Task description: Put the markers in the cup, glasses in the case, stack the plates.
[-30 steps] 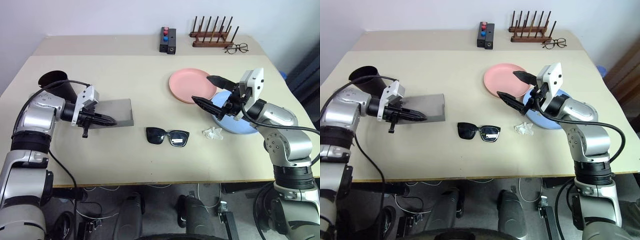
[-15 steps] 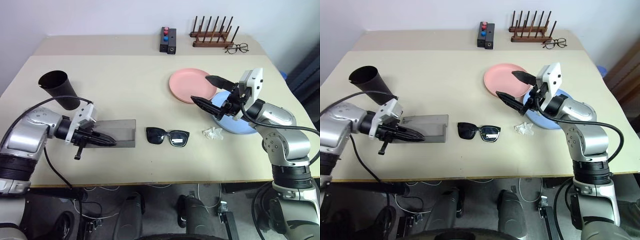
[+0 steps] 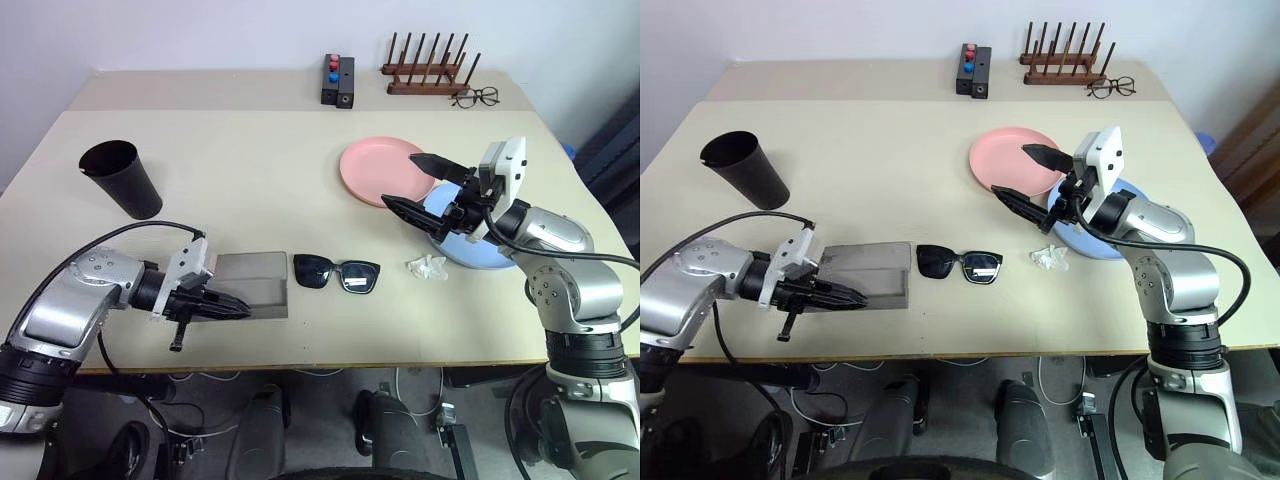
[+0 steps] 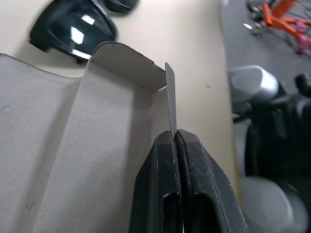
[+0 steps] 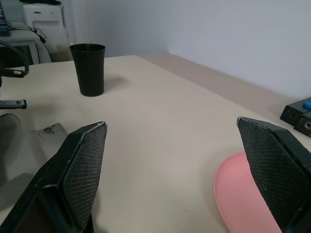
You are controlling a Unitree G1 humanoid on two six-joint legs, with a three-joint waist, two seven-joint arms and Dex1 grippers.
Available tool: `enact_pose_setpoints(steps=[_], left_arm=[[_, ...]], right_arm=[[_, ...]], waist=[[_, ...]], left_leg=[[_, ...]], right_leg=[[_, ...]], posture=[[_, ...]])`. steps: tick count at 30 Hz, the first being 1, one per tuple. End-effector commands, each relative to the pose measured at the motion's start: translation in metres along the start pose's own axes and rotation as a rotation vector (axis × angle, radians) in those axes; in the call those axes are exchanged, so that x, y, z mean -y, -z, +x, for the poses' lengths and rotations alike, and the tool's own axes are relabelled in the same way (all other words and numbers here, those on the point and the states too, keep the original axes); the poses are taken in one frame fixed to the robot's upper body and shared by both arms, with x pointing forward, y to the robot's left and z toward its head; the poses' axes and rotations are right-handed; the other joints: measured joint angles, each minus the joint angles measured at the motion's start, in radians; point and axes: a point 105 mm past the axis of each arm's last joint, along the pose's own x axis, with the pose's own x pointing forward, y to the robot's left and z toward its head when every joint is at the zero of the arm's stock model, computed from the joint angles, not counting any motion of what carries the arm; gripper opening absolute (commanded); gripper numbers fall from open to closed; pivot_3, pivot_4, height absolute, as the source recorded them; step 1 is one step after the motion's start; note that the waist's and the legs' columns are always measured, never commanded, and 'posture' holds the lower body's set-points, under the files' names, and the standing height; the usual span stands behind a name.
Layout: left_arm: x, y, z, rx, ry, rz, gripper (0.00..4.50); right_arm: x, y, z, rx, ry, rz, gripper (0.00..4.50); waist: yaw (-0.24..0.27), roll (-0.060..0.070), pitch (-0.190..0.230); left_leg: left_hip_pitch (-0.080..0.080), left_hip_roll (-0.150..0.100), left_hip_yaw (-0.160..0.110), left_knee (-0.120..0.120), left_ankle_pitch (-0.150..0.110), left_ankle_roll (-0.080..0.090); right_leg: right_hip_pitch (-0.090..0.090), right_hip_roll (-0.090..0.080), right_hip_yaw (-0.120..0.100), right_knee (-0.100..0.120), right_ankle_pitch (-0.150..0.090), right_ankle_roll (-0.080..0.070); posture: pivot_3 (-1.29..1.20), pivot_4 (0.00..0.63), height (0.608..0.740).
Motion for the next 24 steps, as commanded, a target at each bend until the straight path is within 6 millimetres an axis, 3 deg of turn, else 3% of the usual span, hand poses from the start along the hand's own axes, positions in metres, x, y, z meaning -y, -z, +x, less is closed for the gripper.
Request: enact_pose_setpoints(steps=[1, 11, 14, 21, 24], left_arm=[[0.003, -0.006, 0.005, 0.018, -0.001, 0.012, 0.05], [0.004, -0.005, 0.011, 0.024, -0.006, 0.029, 0.05], [0.006, -0.008, 0.011, 0.043, 0.019, 0.015, 0.81], [0.004, -0.014, 0.002, 0.058, 0.042, -0.004, 4.30], [-0.005, -0.021, -0.007, 0.065, 0.017, 0.024, 4.46]], right_arm=[[-0.001, -0.014, -0.002, 0.034, -0.009, -0.046, 4.38], [-0.006, -0.013, -0.006, 0.010, -0.031, -0.055, 4.38], [-0.005, -0.015, -0.008, 0.008, -0.030, -0.053, 4.38], [-0.008, -0.012, -0.013, -0.024, -0.047, -0.065, 4.38], [-0.012, -0.011, -0.025, -0.074, -0.088, -0.064, 4.38]], waist=[[-0.001, 0.000, 0.000], [0.001, 0.000, 0.000], [0.000, 0.000, 0.000], [0.001, 0.000, 0.000], [0.005, 0.000, 0.000]], left_leg=[[0.000, 0.000, 0.000, 0.000, 0.000, 0.000], [0.000, 0.000, 0.000, 0.000, 0.000, 0.000], [0.000, 0.000, 0.000, 0.000, 0.000, 0.000], [0.000, 0.000, 0.000, 0.000, 0.000, 0.000], [0.000, 0.000, 0.000, 0.000, 0.000, 0.000]], right_leg=[[0.000, 0.000, 0.000, 0.000, 0.000, 0.000], [0.000, 0.000, 0.000, 0.000, 0.000, 0.000], [0.000, 0.000, 0.000, 0.000, 0.000, 0.000], [0.000, 0.000, 0.000, 0.000, 0.000, 0.000], [0.000, 0.000, 0.000, -0.001, 0.000, 0.000]], posture=[[0.00, 0.150, 0.740], [0.00, 0.150, 0.740], [0.00, 0.150, 0.740], [0.00, 0.150, 0.740], [0.00, 0.150, 0.740]])
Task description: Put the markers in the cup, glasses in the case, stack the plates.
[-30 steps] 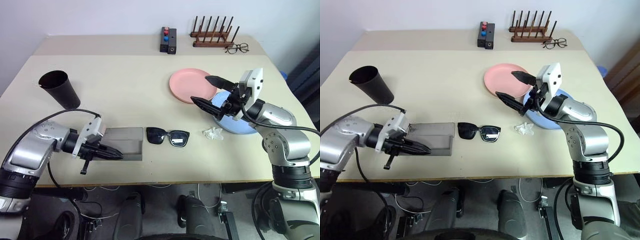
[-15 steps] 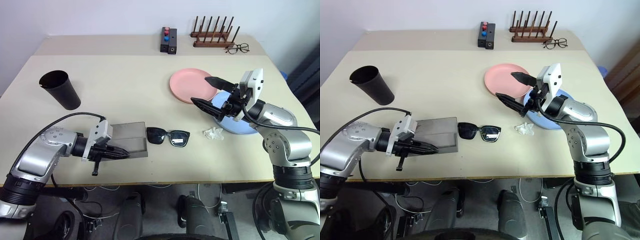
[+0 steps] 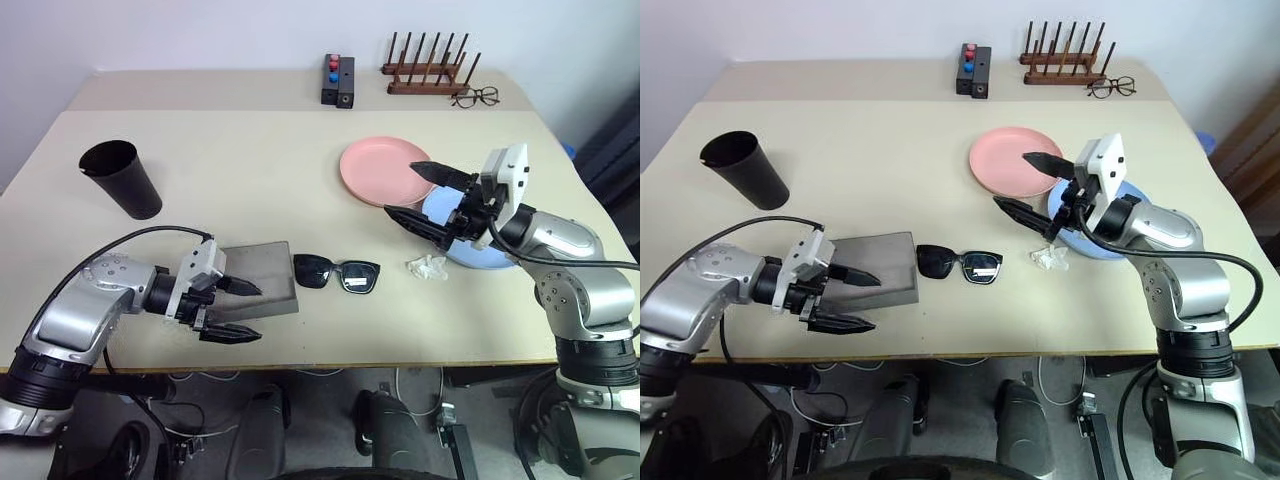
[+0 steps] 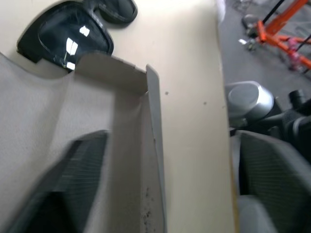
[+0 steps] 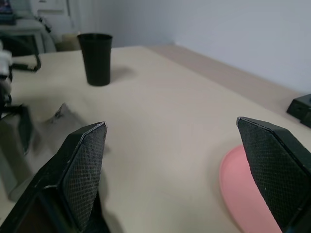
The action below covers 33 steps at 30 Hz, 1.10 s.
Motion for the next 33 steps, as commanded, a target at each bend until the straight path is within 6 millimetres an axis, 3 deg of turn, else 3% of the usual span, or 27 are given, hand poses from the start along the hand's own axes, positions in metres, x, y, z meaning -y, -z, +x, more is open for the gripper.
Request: enact_pose_setpoints(steps=[1, 8, 12, 21, 27, 33], left_arm=[[-0.010, -0.017, -0.016, 0.026, -0.033, 0.048, 4.46], [-0.039, -0.053, -0.023, 0.167, -0.067, 0.005, 4.46], [-0.057, -0.072, 0.006, 0.204, -0.065, 0.092, 4.46], [-0.060, -0.104, 0.062, 0.130, 0.132, 0.318, 4.46], [-0.063, -0.103, 0.093, 0.008, 0.249, 0.389, 4.46], [-0.066, -0.088, 0.111, -0.091, 0.304, 0.378, 4.46]], right_arm=[[-0.006, -0.013, -0.017, -0.018, -0.050, -0.051, 4.38], [-0.024, -0.009, -0.033, -0.088, -0.125, -0.077, 4.38], [-0.029, 0.001, -0.043, -0.167, -0.116, -0.104, 4.38], [-0.033, 0.014, -0.063, -0.273, -0.103, -0.113, 4.38], [-0.036, 0.011, -0.061, -0.249, -0.061, -0.115, 4.38], [-0.039, 0.010, -0.062, -0.242, -0.023, -0.112, 4.38]], waist=[[0.000, 0.000, 0.000], [-0.004, 0.000, 0.000], [0.001, 0.000, 0.000], [0.024, -0.001, 0.000], [0.023, -0.001, 0.000], [0.023, -0.001, 0.000]], left_leg=[[0.000, 0.000, 0.000, 0.000, 0.000, 0.000], [0.000, 0.000, 0.000, 0.000, 0.000, 0.000], [0.000, 0.000, 0.000, 0.001, 0.000, 0.000], [0.000, -0.001, 0.000, 0.003, 0.000, 0.001], [0.000, -0.001, 0.000, 0.003, 0.000, 0.001], [0.000, -0.001, 0.000, 0.003, -0.001, 0.001]], right_leg=[[0.001, 0.000, 0.000, -0.001, 0.000, 0.000], [0.001, 0.000, 0.000, 0.000, -0.001, 0.001], [0.001, 0.000, 0.000, 0.000, 0.000, 0.001], [0.002, 0.000, 0.000, 0.000, 0.000, 0.000], [0.002, 0.000, 0.000, 0.000, 0.000, 0.000], [0.002, 0.000, 0.000, -0.001, 0.000, 0.000]], posture=[[0.00, 0.150, 0.740], [0.00, 0.150, 0.740], [0.00, 0.150, 0.740], [0.00, 0.150, 0.740], [0.00, 0.150, 0.740], [0.00, 0.150, 0.740]])
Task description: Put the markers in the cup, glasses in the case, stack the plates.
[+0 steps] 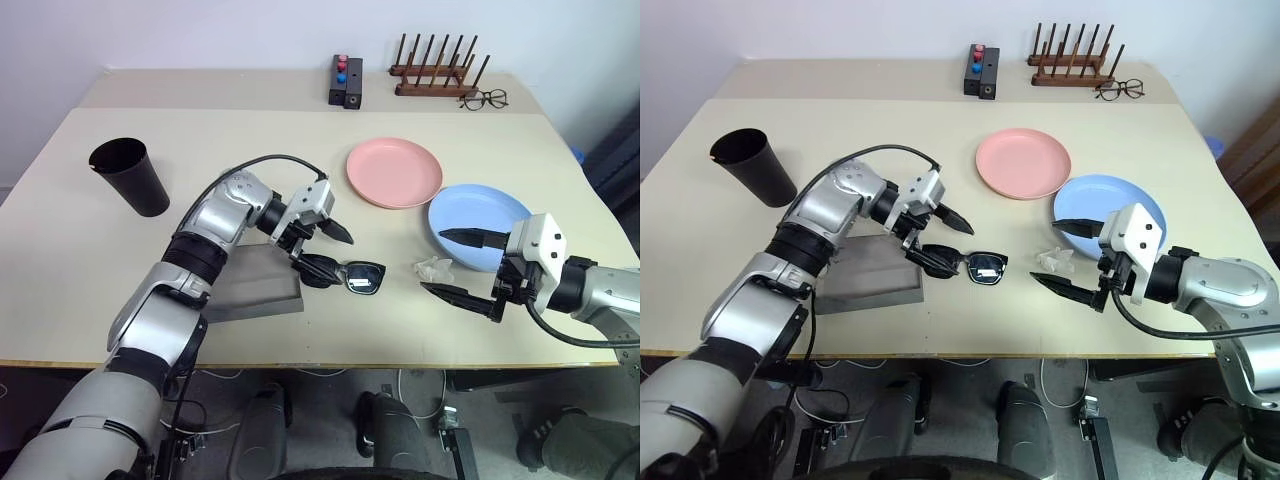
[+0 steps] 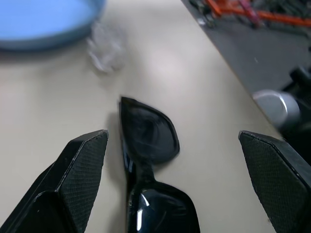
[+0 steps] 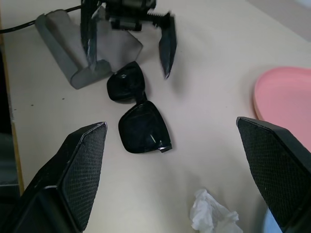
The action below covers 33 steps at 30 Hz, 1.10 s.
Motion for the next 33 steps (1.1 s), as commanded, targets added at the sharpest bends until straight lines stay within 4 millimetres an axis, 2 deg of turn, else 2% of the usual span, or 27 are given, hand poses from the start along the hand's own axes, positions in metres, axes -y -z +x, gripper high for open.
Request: enact_pose_setpoints(steps=[1, 11, 14, 17, 28, 31, 32, 33], left_arm=[[-0.005, -0.001, 0.004, -0.040, 0.017, 0.024, 4.46], [-0.012, 0.009, 0.018, -0.096, 0.023, 0.026, 4.46], [-0.015, 0.006, 0.020, -0.076, 0.006, 0.021, 3.65], [-0.017, 0.007, 0.019, -0.087, -0.008, 0.038, 2.26], [-0.018, 0.012, 0.017, -0.110, -0.018, 0.017, 2.26], [-0.019, 0.013, 0.019, -0.113, -0.021, 0.013, 1.48], [-0.019, 0.011, 0.020, -0.103, -0.025, 0.015, 1.06], [-0.020, 0.010, 0.021, -0.095, -0.028, 0.016, 1.06]], right_arm=[[-0.002, -0.012, -0.003, 0.040, 0.031, -0.035, 4.38], [-0.003, -0.013, -0.007, 0.049, 0.084, -0.029, 4.38], [-0.003, -0.013, -0.008, 0.049, 0.093, -0.029, 4.38], [-0.002, -0.012, -0.008, 0.048, 0.103, -0.028, 4.38], [0.002, -0.014, -0.005, 0.063, 0.117, -0.039, 4.38], [0.004, -0.014, -0.005, 0.063, 0.121, -0.043, 4.38], [0.004, -0.014, -0.005, 0.062, 0.123, -0.044, 4.38], [0.004, -0.014, -0.005, 0.062, 0.123, -0.044, 4.38]], waist=[[0.000, 0.000, 0.000], [0.001, 0.000, 0.000], [-0.001, 0.000, 0.000], [0.000, 0.000, 0.000], [0.000, 0.000, 0.000], [0.001, 0.000, 0.000], [0.002, 0.000, 0.000], [0.003, 0.000, 0.000]], left_leg=[[0.000, 0.000, 0.000, 0.000, 0.000, 0.000], [-0.001, 0.000, 0.000, 0.001, 0.000, 0.001], [0.000, 0.000, 0.000, 0.001, 0.000, 0.001], [-0.001, 0.000, 0.000, 0.001, 0.000, 0.001], [-0.001, 0.000, 0.000, 0.001, 0.000, 0.001], [-0.001, 0.000, 0.000, 0.001, 0.000, 0.001], [-0.001, 0.000, 0.000, 0.001, 0.000, 0.001], [-0.001, 0.000, 0.000, 0.001, 0.000, 0.001]], right_leg=[[0.000, 0.000, 0.000, 0.000, 0.000, 0.000], [0.000, 0.000, 0.000, 0.000, 0.000, 0.000], [0.000, 0.000, 0.000, 0.000, 0.000, 0.000], [0.000, 0.000, 0.000, 0.000, 0.000, 0.000], [0.000, 0.000, 0.000, 0.000, 0.000, 0.000], [0.000, 0.000, 0.000, 0.000, 0.000, 0.000], [0.000, 0.000, 0.000, 0.000, 0.000, 0.000], [0.001, 0.000, 0.000, 0.000, 0.000, 0.000]], posture=[[0.00, 0.150, 0.740], [0.00, 0.150, 0.740], [0.00, 0.150, 0.740], [0.00, 0.150, 0.740], [0.00, 0.150, 0.740], [0.00, 0.150, 0.740], [0.00, 0.150, 0.740], [0.00, 0.150, 0.740]])
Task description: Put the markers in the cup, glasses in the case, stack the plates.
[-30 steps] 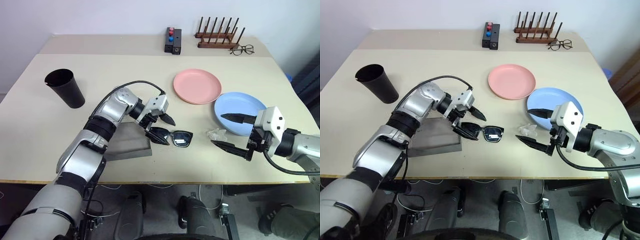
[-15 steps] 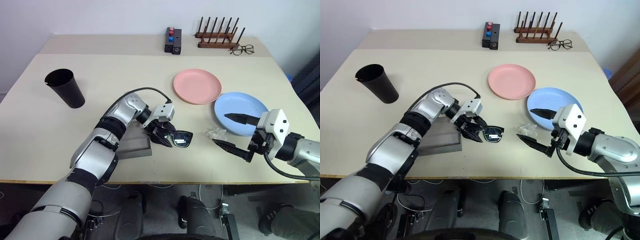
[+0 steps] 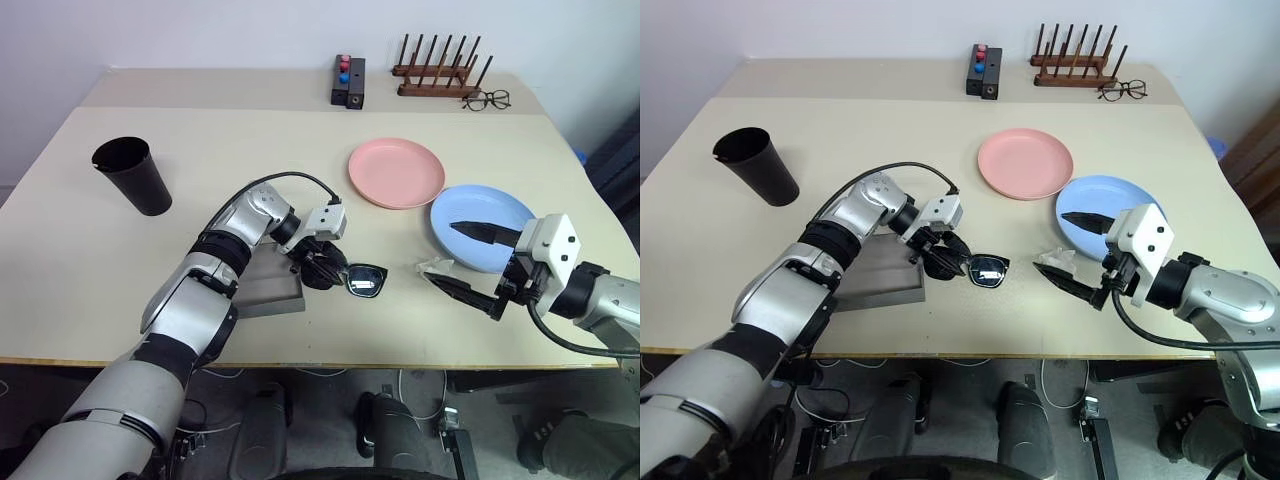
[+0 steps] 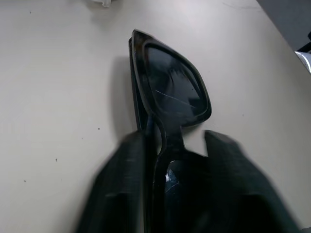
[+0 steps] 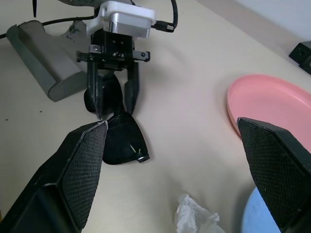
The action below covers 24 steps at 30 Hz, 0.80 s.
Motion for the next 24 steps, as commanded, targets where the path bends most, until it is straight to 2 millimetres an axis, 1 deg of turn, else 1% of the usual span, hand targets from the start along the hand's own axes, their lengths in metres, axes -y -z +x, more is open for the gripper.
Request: enact_pose_setpoints(steps=[1, 7, 10, 11, 14, 16, 18, 20, 24], left_arm=[[-0.007, -0.012, 0.000, 0.017, -0.030, 0.033, 1.06], [-0.006, -0.014, -0.001, 0.019, -0.020, 0.032, 1.06], [-0.005, -0.013, -0.002, 0.026, -0.014, 0.011, 0.26], [-0.005, -0.013, -0.003, 0.025, -0.007, 0.002, 0.05], [-0.003, -0.010, -0.004, 0.026, 0.008, -0.066, 0.05], [-0.002, -0.007, -0.004, 0.013, 0.010, -0.066, 0.05], [-0.004, -0.008, -0.003, 0.024, -0.002, -0.079, 0.05], [-0.005, -0.017, -0.005, 0.062, 0.000, -0.071, 0.05], [-0.015, -0.036, -0.014, 0.137, -0.048, -0.092, 0.05]], right_arm=[[0.003, -0.009, 0.000, 0.033, 0.016, -0.038, 4.38], [0.004, -0.009, 0.000, 0.031, 0.023, -0.044, 4.38], [0.005, -0.008, 0.001, 0.029, 0.027, -0.048, 4.38], [0.006, -0.008, 0.001, 0.030, 0.028, -0.049, 4.38], [0.006, -0.008, 0.002, 0.030, 0.030, -0.055, 4.38], [0.006, -0.008, 0.002, 0.032, 0.031, -0.055, 4.38], [0.007, -0.008, 0.002, 0.033, 0.032, -0.057, 4.38], [0.007, -0.008, 0.003, 0.032, 0.034, -0.057, 4.38], [0.007, -0.008, 0.003, 0.036, 0.037, -0.056, 4.38]], waist=[[0.001, 0.000, 0.000], [-0.001, 0.000, 0.000], [0.000, 0.000, 0.000], [0.000, 0.000, 0.000], [-0.001, 0.000, 0.000], [-0.002, 0.000, 0.000], [-0.002, 0.000, 0.000], [-0.002, 0.000, 0.000], [0.000, 0.000, 0.000]], left_leg=[[0.000, 0.000, 0.000, 0.001, 0.000, 0.000], [0.000, 0.000, 0.000, 0.001, 0.000, 0.000], [0.000, 0.000, 0.000, 0.001, 0.000, 0.000], [0.000, 0.000, 0.000, 0.001, 0.000, 0.000], [0.001, 0.000, 0.000, 0.002, 0.000, 0.000], [0.001, 0.000, 0.000, 0.003, 0.000, 0.000], [0.001, 0.000, 0.000, 0.002, 0.000, 0.001], [0.001, 0.000, 0.000, 0.002, 0.000, 0.001], [0.000, 0.000, 0.000, 0.003, 0.000, 0.001]], right_leg=[[0.001, 0.000, 0.000, 0.000, 0.000, 0.000], [0.000, 0.000, 0.000, 0.000, 0.000, 0.000], [0.000, 0.000, 0.000, 0.000, 0.000, 0.000], [0.001, 0.000, 0.000, 0.000, 0.000, 0.000], [0.002, 0.000, 0.000, 0.000, 0.000, 0.000], [0.002, 0.000, 0.000, 0.000, 0.000, 0.001], [0.002, 0.000, 0.000, 0.001, 0.000, 0.001], [0.002, 0.000, 0.000, 0.001, 0.000, 0.000], [0.002, 0.000, 0.000, 0.001, 0.000, 0.000]], posture=[[0.00, 0.150, 0.740], [0.00, 0.150, 0.740], [0.00, 0.150, 0.740], [0.00, 0.150, 0.740], [0.00, 0.150, 0.740], [0.00, 0.150, 0.740], [0.00, 0.150, 0.740], [0.00, 0.150, 0.740], [0.00, 0.150, 0.740]])
